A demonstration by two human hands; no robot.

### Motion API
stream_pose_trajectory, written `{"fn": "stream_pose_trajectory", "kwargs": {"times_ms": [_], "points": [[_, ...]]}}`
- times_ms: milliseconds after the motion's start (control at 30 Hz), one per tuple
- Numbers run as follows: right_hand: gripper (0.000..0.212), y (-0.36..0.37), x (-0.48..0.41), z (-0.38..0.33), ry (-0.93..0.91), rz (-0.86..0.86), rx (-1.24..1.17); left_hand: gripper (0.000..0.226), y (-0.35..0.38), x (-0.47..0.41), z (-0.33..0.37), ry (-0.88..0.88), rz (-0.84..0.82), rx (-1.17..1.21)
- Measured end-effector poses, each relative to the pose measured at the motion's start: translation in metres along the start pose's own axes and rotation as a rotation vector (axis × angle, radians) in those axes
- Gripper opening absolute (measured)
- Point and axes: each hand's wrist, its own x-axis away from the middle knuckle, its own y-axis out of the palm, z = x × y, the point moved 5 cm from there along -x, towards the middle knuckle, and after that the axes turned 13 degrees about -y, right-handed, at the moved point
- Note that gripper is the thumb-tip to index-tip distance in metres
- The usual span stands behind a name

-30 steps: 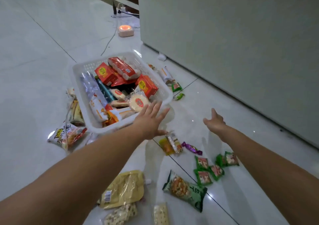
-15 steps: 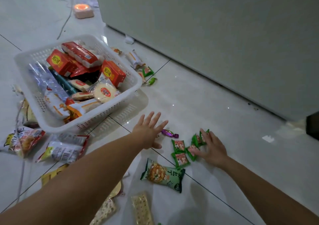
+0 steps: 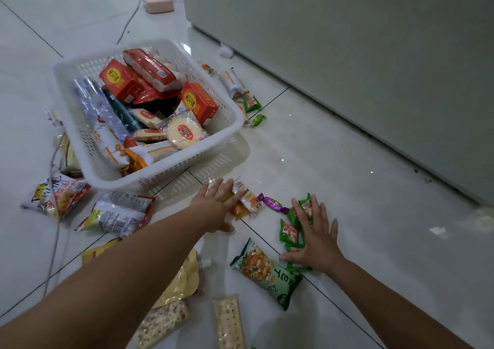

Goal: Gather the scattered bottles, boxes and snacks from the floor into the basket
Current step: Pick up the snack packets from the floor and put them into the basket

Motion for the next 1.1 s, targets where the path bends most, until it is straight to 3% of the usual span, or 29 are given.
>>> {"fn": "stream_pose_trajectory", "kwargs": {"times_ms": [200, 733, 933, 1100], "points": [[0.13, -0.01, 0.018, 0.017, -0.1, 0.122, 0.095, 0.097, 0.004, -0.004, -0.014, -0.076, 0.004, 0.043], [0.128, -0.017, -0.038, -0.016, -0.229, -0.014, 0.295, 0.092, -0.001, -0.008, -0.018, -0.09, 0.06, 0.045], [0.111, -0.014, -0.065, -0.025, -0.294, -0.056, 0.378, 0.091, 0.004, -0.007, -0.025, -0.097, 0.063, 0.075], [0.097, -0.006, -0.064, -0.023, -0.353, 0.057, 0.429, 0.082, 0.001, -0.008, -0.033, -0.117, 0.135, 0.091]]}}
